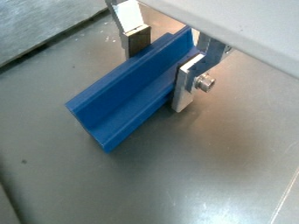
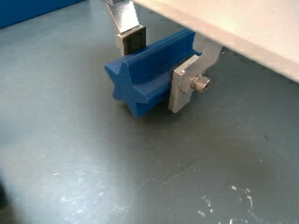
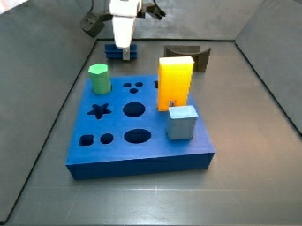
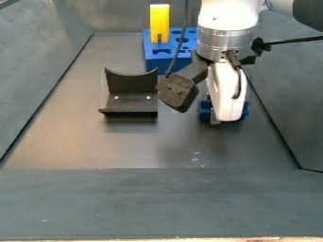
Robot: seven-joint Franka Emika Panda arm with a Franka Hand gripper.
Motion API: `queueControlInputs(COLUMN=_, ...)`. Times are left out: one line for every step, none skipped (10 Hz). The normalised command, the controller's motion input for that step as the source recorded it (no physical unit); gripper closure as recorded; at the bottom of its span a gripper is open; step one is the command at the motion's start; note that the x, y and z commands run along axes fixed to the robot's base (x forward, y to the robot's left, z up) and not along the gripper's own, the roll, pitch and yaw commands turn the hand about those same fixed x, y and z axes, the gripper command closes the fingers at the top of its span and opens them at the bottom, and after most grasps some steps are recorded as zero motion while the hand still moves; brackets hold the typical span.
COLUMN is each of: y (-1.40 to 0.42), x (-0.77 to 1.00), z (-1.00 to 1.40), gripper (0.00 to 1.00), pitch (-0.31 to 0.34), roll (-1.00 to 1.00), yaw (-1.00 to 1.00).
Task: Pick up the star object. Move up. Place the star object on the fixture. Regrasp the star object. Move to above the board. Insert the star object.
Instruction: Move up, then place the star object on the fixture.
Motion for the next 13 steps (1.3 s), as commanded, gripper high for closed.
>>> queueControlInputs(y=0.00, x=-0.08, z=0.80, gripper=1.00, pitch=0.033, roll=-0.01, yaw=0.04)
queueControlInputs(y=0.00, x=-0.09, z=0.68, gripper=1.00, pitch=0.066, roll=0.00, yaw=0.03)
queueControlInputs(y=0.00, x=-0.05, z=0.57, gripper=1.00, pitch=0.085, roll=0.01, yaw=0.01)
queueControlInputs(y=0.01, x=-0.03, z=0.44, gripper=1.00, pitch=0.098, roll=0.03, yaw=0.00)
queueControlInputs(y=0.00, x=-0.02, z=0.31, gripper=1.00, pitch=0.101, roll=0.05, yaw=-0.01)
queueControlInputs(y=0.00, x=0.00, z=1.00, gripper=1.00, pitch=0.000, roll=0.00, yaw=0.00)
queueControlInputs(y=0.00, x=0.00, z=1.00, gripper=1.00, pitch=-0.001, roll=0.02, yaw=0.00)
queueControlInputs(y=0.00, x=-0.01, z=1.00, gripper=1.00, pitch=0.011, roll=0.03, yaw=-0.01)
queueControlInputs(y=0.00, x=-0.02, z=1.00, gripper=1.00, pitch=0.038, roll=0.06, yaw=-0.02)
queueControlInputs(y=0.00, x=-0.02, z=1.00, gripper=1.00, pitch=0.048, roll=0.07, yaw=-0.02)
queueControlInputs(y=0.00, x=-0.02, z=1.00, gripper=1.00, pitch=0.066, roll=0.08, yaw=-0.02)
queueControlInputs(y=0.00, x=-0.03, z=1.00, gripper=1.00, pitch=0.073, roll=0.10, yaw=-0.01)
queueControlInputs(y=0.00, x=-0.03, z=1.00, gripper=1.00, pitch=0.081, roll=0.10, yaw=0.00)
